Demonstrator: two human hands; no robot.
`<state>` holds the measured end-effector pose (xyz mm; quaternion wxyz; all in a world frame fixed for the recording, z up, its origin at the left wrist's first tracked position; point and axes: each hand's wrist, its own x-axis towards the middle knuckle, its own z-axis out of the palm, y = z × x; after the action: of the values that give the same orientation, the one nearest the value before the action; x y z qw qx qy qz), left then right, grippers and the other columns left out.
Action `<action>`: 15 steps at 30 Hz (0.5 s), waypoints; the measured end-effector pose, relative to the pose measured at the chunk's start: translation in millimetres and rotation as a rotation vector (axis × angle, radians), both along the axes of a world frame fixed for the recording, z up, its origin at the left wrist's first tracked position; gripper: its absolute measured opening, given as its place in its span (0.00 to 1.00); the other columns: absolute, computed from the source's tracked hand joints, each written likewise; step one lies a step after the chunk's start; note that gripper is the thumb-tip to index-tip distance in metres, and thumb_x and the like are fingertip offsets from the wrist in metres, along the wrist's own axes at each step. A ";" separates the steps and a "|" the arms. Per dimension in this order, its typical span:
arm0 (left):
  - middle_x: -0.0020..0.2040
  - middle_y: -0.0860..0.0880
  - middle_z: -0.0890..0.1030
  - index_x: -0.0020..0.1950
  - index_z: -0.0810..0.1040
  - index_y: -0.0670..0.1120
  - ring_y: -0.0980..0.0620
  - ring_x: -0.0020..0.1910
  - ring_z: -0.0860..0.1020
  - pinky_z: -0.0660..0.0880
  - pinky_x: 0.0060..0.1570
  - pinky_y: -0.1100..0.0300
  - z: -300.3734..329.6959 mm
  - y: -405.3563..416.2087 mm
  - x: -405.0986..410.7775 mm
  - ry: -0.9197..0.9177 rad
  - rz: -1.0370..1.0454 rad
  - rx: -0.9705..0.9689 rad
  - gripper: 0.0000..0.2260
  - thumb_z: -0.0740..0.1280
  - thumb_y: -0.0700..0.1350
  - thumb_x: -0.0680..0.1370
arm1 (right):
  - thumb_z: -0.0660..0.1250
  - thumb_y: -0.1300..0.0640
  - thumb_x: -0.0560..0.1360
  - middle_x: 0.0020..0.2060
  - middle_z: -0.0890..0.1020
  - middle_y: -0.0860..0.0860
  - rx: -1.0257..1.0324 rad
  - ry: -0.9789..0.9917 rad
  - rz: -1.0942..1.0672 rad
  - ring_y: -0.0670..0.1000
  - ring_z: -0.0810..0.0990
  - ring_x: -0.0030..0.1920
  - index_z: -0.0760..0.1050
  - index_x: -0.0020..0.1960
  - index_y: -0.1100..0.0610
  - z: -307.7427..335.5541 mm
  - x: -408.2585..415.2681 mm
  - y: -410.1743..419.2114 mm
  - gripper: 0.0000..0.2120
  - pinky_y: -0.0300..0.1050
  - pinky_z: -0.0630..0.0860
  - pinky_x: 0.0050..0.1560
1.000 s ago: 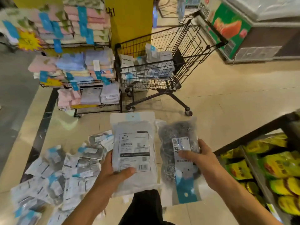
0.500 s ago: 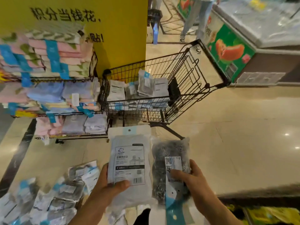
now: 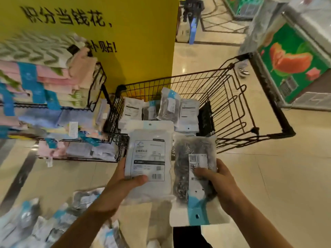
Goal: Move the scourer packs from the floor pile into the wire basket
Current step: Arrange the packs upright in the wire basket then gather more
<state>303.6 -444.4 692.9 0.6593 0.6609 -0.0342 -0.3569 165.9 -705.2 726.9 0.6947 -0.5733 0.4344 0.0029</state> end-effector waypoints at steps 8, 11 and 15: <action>0.62 0.47 0.86 0.73 0.73 0.51 0.44 0.60 0.85 0.85 0.54 0.49 12.6 -83.0 102.0 0.001 0.139 0.076 0.43 0.84 0.45 0.60 | 0.77 0.66 0.73 0.48 0.90 0.55 0.107 -0.042 0.108 0.58 0.90 0.46 0.76 0.62 0.54 -9.5 121.2 -94.0 0.21 0.54 0.86 0.43; 0.58 0.49 0.88 0.69 0.76 0.53 0.47 0.56 0.87 0.86 0.49 0.54 12.7 -98.2 133.8 0.020 0.183 0.105 0.51 0.89 0.53 0.48 | 0.77 0.66 0.73 0.48 0.90 0.55 0.114 -0.026 0.125 0.57 0.90 0.46 0.76 0.61 0.55 -15.0 163.7 -110.3 0.20 0.52 0.86 0.43; 0.58 0.48 0.88 0.71 0.74 0.53 0.45 0.56 0.86 0.84 0.54 0.49 5.8 -105.5 181.5 0.057 0.212 0.160 0.41 0.86 0.41 0.61 | 0.77 0.67 0.73 0.51 0.89 0.56 0.137 0.000 0.134 0.58 0.89 0.50 0.77 0.64 0.58 -33.7 224.5 -118.9 0.21 0.55 0.86 0.50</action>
<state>485.1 -550.0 698.7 0.6393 0.7008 0.0829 -0.3054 390.4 -824.1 693.3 0.7305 -0.5521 0.3940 0.0791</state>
